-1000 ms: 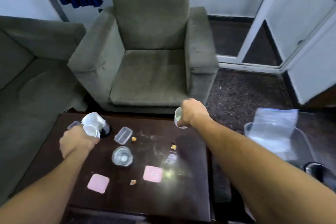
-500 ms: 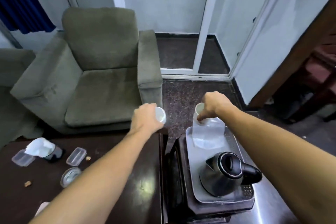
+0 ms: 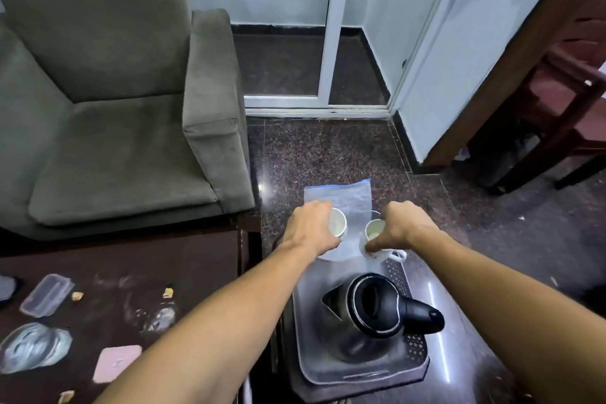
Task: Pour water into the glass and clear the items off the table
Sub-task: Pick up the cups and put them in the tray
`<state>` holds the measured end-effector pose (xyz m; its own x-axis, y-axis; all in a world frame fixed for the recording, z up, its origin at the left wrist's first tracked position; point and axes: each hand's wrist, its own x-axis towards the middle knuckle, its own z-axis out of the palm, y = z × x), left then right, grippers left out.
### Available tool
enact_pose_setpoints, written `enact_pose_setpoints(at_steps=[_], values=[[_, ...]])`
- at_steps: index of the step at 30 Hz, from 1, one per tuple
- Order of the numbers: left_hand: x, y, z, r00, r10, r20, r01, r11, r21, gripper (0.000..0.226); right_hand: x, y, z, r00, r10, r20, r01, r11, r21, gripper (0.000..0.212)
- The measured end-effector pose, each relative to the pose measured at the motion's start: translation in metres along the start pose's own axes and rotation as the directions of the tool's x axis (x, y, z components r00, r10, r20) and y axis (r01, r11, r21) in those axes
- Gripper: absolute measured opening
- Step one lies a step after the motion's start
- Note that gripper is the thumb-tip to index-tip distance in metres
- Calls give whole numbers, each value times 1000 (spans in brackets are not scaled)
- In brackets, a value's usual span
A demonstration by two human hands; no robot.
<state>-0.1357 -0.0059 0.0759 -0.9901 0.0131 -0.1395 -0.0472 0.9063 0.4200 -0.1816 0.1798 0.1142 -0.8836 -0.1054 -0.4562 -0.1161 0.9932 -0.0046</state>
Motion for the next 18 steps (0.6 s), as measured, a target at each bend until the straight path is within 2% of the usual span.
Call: enact_pose_setpoints(at_steps=[6,13,18], values=[[43,20,45,997,66,37,-68,997,39,47,27,22,41,995,-80,56,82,996,-36,64],[68,29,88,984,91,155,-98,994,40,55,40,39,73,996,-87,3,87,996,-35,66],[76,31,98,973,144,178,-156,986,58,48,46,47,87,991,-134,-31,130,987,-98,72]])
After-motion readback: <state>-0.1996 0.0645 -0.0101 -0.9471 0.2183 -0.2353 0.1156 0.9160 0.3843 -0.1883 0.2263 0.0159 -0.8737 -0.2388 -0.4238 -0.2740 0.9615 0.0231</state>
